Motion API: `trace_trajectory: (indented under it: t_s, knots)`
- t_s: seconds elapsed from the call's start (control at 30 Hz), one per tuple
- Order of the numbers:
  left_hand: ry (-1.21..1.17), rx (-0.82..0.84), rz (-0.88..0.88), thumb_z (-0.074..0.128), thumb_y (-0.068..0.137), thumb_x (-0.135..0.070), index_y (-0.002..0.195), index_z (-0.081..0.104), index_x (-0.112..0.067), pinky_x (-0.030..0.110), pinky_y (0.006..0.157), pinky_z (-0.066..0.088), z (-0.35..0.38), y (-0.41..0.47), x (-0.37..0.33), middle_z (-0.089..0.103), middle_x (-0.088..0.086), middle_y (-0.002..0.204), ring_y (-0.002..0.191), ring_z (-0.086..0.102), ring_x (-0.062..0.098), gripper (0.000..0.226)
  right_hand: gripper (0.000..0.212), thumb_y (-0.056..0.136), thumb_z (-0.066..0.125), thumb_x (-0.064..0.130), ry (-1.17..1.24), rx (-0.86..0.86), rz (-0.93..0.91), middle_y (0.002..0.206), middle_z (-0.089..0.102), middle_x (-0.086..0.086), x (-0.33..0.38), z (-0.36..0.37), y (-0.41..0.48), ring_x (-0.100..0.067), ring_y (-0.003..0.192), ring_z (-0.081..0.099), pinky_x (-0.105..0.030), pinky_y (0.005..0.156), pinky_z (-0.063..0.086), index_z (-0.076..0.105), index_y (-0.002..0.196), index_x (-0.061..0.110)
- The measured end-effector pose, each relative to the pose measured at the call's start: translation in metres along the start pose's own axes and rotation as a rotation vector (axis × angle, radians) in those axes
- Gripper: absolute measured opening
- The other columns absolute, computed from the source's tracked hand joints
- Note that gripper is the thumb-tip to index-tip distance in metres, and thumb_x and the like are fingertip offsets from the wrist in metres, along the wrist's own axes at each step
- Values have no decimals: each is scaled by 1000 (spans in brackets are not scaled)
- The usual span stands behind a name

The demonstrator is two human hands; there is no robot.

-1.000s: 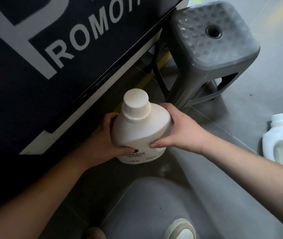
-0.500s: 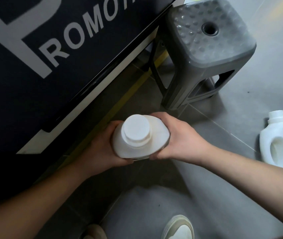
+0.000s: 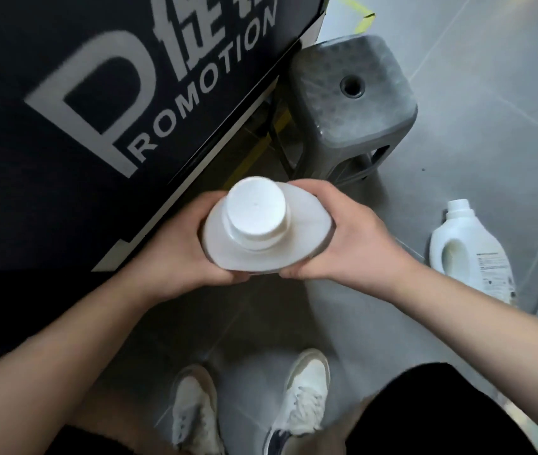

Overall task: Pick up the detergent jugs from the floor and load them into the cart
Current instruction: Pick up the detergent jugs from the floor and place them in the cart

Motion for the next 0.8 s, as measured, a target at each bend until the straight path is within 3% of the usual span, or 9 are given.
trace_trajectory:
  t_s: [0.13, 0.23, 0.33, 0.47, 0.53, 0.6, 0.73, 0.8]
  knots:
    - [11, -12, 45, 103, 56, -20, 124, 44, -62, -7, 86, 36, -46, -47, -97, 57, -33, 127, 117, 48, -26, 99, 95, 55, 102, 29, 33, -10, -8, 130, 60, 30, 87, -61, -38, 9, 125, 53, -21, 101, 46, 54, 133, 53]
    - [16, -18, 69, 103, 58, -19, 130, 49, -55, -3, 89, 40, -88, -89, -175, 61, -29, 129, 122, 53, -18, 97, 97, 52, 104, 29, 46, -35, -14, 131, 61, 30, 161, -111, -71, 11, 126, 53, -11, 99, 43, 56, 133, 51]
    - [49, -36, 131, 103, 57, -23, 130, 48, -59, -1, 92, 38, -133, -138, -263, 59, -35, 131, 124, 54, -15, 98, 101, 49, 106, 26, 67, -77, -56, 133, 62, 30, 242, -163, -109, 13, 128, 52, -2, 100, 36, 58, 135, 50]
    - [38, -99, 209, 103, 55, -16, 119, 46, -76, -5, 90, 36, -196, -210, -380, 57, -45, 125, 117, 52, -25, 104, 103, 48, 105, 26, 124, -138, -157, 140, 61, 24, 353, -227, -160, 4, 135, 53, -11, 111, 37, 57, 138, 44]
    - [4, -121, 256, 102, 54, -9, 120, 50, -70, -4, 91, 37, -221, -242, -424, 59, -48, 119, 114, 54, -26, 104, 103, 48, 105, 26, 141, -174, -213, 141, 62, 22, 401, -253, -183, 2, 135, 54, -14, 112, 38, 57, 138, 41]
    - [-28, -141, 309, 102, 52, -8, 124, 53, -55, -1, 93, 40, -242, -271, -460, 62, -44, 120, 115, 57, -22, 99, 103, 48, 106, 23, 172, -205, -253, 140, 63, 22, 445, -271, -204, 2, 134, 55, -18, 112, 40, 57, 136, 43]
    - [-83, -179, 416, 107, 46, -31, 123, 56, -66, 16, 103, 49, -274, -317, -506, 68, -20, 132, 126, 64, 2, 99, 97, 46, 102, 29, 180, -279, -326, 131, 65, 31, 513, -292, -241, 9, 126, 57, -10, 104, 42, 58, 130, 48]
    - [-125, -200, 460, 102, 44, -34, 123, 60, -61, 23, 103, 53, -285, -333, -518, 70, -13, 130, 125, 66, 9, 93, 95, 44, 100, 34, 181, -316, -356, 129, 66, 31, 537, -297, -254, 11, 122, 58, -8, 102, 41, 60, 130, 45]
Point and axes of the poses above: each hand's wrist, its own y-axis towards the middle knuckle, its own z-axis out of the palm, x = y × z, the point moved 4 cm from there along y, towards the middle knuckle
